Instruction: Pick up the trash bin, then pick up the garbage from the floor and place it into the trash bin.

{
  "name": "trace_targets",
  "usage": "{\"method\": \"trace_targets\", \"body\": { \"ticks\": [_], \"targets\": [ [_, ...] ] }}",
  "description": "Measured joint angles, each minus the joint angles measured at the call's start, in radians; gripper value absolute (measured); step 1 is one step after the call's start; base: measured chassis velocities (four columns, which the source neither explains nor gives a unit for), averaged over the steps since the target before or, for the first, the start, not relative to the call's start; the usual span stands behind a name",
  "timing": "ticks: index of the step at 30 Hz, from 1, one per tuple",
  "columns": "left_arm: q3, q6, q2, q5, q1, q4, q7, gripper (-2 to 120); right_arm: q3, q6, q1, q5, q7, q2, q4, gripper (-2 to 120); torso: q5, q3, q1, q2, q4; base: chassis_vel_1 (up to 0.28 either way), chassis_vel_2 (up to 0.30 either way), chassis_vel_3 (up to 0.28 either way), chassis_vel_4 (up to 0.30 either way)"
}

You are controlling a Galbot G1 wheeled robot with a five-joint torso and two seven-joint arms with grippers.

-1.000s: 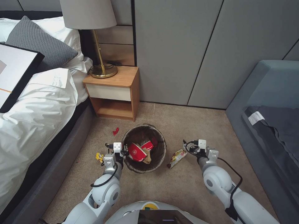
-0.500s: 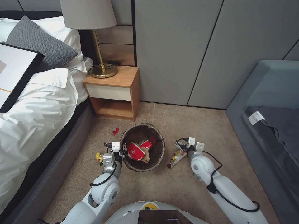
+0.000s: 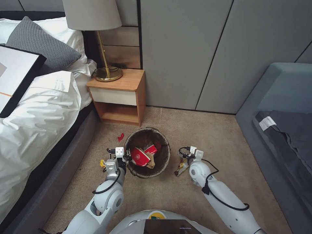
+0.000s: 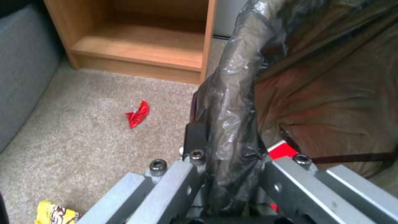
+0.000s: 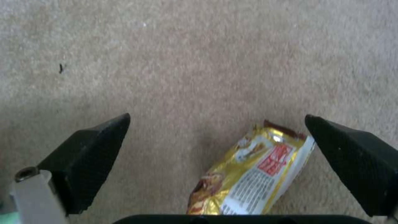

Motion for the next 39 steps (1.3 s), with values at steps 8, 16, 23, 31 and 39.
{"method": "trace_targets", "body": {
  "ticks": [8,16,23,31,39],
  "targets": [
    [0.000,-0.001,0.000,-0.001,-0.004,0.000,-0.001,2,0.003,0.000,-0.013,-0.001,0.014,0.020,-0.006,100,0.0001,0.000,0.000,0.000,0.0000,0.000,0.000,0.000,0.000],
    [0.003,-0.001,-0.002,-0.002,-0.008,0.000,-0.002,2,0.008,0.002,-0.026,-0.020,0.032,0.038,-0.021,100,0.0002,0.000,0.000,0.000,0.0000,0.000,0.000,0.000,0.000],
    [0.006,-0.002,-0.005,-0.002,-0.009,0.000,-0.002,2,0.015,0.007,-0.032,-0.035,0.039,0.049,-0.038,100,0.0001,0.000,0.000,0.000,0.0000,0.000,0.000,0.000,0.000],
    [0.009,-0.002,-0.005,-0.003,-0.013,0.003,-0.002,2,0.014,0.010,-0.008,-0.042,0.043,0.066,-0.080,100,0.0000,0.000,0.000,0.000,0.0000,0.000,0.000,0.000,0.000],
    [0.011,-0.002,0.000,-0.009,-0.021,0.004,-0.004,2,0.013,0.004,0.005,-0.041,0.057,0.091,-0.118,100,0.0001,0.000,0.000,0.000,0.0000,0.000,0.000,0.000,0.000]
  ]
}}
